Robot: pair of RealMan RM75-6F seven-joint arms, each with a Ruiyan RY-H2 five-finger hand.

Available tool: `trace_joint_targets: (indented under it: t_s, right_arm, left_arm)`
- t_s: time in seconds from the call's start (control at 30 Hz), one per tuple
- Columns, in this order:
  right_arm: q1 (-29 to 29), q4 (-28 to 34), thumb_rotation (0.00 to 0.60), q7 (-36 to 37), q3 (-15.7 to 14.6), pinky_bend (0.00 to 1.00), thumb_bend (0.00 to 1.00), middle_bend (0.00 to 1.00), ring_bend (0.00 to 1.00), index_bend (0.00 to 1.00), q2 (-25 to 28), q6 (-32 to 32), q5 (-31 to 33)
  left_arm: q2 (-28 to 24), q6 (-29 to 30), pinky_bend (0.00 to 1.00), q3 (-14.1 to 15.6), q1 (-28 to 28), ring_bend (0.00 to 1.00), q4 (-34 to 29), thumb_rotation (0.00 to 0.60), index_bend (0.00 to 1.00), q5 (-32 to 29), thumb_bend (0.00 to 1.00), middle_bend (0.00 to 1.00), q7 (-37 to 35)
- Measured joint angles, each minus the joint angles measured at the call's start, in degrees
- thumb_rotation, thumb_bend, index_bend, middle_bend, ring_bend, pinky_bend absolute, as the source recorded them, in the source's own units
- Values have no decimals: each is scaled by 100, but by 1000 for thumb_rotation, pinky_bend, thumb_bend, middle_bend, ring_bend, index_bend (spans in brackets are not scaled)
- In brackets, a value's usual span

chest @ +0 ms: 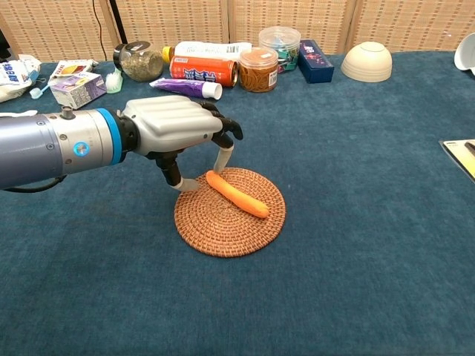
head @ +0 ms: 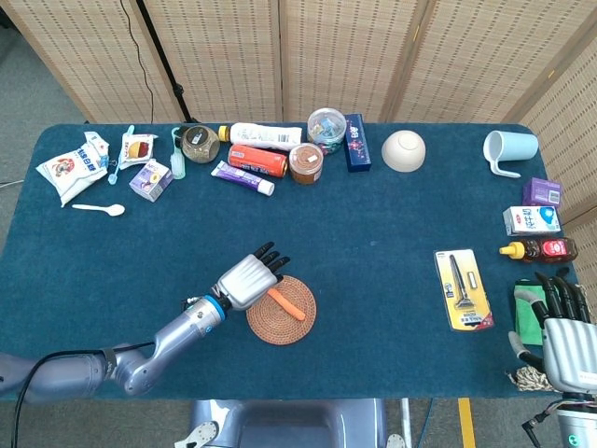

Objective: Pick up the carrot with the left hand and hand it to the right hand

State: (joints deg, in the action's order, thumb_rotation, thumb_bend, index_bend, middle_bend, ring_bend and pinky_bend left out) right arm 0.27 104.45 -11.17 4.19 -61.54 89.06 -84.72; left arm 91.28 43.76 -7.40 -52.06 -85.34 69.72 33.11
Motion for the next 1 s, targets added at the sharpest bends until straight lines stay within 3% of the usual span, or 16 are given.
trace_joint_targets:
  t_s: [1.0]
  right_arm:
    - [-10, -51, 600, 51, 17, 65, 305, 90, 46, 279, 19, -12, 63]
  left_arm:
    - [436, 131, 55, 133, -290, 124, 349, 600, 469, -308, 325, 135, 101]
